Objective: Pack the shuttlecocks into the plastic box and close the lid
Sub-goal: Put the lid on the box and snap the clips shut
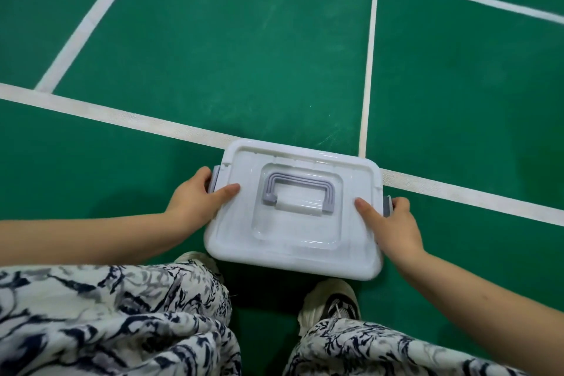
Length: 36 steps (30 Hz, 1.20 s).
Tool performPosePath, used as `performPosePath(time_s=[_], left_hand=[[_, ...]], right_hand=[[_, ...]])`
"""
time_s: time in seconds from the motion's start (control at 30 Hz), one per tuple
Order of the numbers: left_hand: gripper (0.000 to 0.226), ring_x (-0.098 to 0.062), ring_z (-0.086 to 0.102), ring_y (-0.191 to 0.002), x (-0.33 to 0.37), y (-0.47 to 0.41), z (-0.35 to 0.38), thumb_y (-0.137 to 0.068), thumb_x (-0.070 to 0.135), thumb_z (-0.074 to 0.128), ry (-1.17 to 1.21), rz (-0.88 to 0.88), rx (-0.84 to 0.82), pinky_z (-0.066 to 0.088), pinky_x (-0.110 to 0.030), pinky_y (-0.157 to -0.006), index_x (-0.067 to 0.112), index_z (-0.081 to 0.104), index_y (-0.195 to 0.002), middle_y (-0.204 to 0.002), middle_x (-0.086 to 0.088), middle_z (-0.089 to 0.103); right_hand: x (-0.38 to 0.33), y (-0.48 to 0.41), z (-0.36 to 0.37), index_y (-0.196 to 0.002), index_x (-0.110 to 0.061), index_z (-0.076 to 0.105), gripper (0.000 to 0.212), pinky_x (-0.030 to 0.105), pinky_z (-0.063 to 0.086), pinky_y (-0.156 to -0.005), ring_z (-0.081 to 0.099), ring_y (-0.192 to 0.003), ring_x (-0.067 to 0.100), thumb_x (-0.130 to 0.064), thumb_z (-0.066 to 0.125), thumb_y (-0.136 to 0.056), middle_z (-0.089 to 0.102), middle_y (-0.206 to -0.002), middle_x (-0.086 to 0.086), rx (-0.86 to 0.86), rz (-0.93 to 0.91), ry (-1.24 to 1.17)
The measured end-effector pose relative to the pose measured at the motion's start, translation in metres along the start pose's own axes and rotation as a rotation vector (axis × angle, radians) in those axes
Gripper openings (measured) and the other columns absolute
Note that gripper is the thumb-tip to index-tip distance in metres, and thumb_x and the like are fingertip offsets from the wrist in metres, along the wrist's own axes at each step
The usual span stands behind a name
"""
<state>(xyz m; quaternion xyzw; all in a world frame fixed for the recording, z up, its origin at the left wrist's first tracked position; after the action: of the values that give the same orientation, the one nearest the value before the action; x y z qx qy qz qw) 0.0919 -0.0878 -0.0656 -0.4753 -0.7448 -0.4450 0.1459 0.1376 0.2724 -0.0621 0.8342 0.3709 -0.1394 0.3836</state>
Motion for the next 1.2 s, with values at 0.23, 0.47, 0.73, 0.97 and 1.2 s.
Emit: performPosePath(time_s=[0.23,0.47,0.73,0.97,1.2], left_hand=[[0.028,-0.021,0.056,-0.075,0.007,0.0,-0.001,-0.084,0.04,0.059,-0.036,0.071,0.01,0.05,-0.039,-0.07,0.014,0.047,-0.087,-0.081,0.003,0.057],[0.027,-0.016,0.053,-0.07,0.012,0.001,0.003,-0.088,0.037,0.055,-0.054,0.089,0.004,0.043,-0.034,-0.061,0.013,0.043,-0.083,-0.08,0.001,0.056],[0.033,-0.028,0.05,-0.069,0.026,-0.01,-0.004,-0.091,0.037,0.049,-0.146,0.153,0.078,0.036,-0.036,-0.058,0.005,0.04,-0.088,-0.075,-0.007,0.052],[0.03,-0.031,0.049,-0.075,0.041,-0.029,0.005,-0.094,0.035,0.042,-0.185,0.156,0.11,0.034,-0.037,-0.062,0.006,0.036,-0.091,-0.08,-0.009,0.051],[0.026,-0.031,0.045,-0.075,0.054,-0.034,0.014,-0.097,0.032,0.034,-0.256,0.156,0.117,0.031,-0.037,-0.062,0.007,0.028,-0.093,-0.089,-0.014,0.046]], right_hand=[[-0.006,0.001,0.004,-0.1,-0.011,0.043,0.043,0.038,0.045,-0.07,0.057,-0.082,0.027,-0.051,0.05,-0.088,0.055,-0.086,-0.002,0.012,-0.052,-0.018],[-0.012,-0.001,0.006,-0.101,-0.008,0.04,0.04,0.039,0.045,-0.073,0.056,-0.086,0.031,-0.047,0.046,-0.092,0.055,-0.094,0.005,0.011,-0.07,-0.002],[-0.016,-0.004,0.009,-0.095,-0.007,0.036,0.034,0.037,0.042,-0.069,0.053,-0.082,0.03,-0.041,0.039,-0.096,0.049,-0.082,0.002,0.021,-0.057,-0.017],[-0.037,-0.029,-0.006,-0.093,-0.009,0.037,0.031,0.037,0.04,-0.069,0.053,-0.083,0.031,-0.04,0.037,-0.097,0.053,-0.087,0.007,0.085,-0.086,0.033],[-0.054,-0.042,-0.014,-0.092,-0.009,0.034,0.031,0.037,0.035,-0.066,0.048,-0.078,0.03,-0.039,0.032,-0.098,0.05,-0.086,0.009,0.143,-0.154,0.153]])
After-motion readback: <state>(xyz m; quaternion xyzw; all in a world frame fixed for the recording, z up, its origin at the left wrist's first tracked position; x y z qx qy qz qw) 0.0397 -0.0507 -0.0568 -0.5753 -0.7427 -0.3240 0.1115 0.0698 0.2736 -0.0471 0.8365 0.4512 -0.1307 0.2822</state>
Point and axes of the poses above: each hand's wrist, its own y-axis away from the middle knuckle, its own z-axis out of the palm, x = y × z, the point moved 10 cm from there along -y, towards the middle knuckle
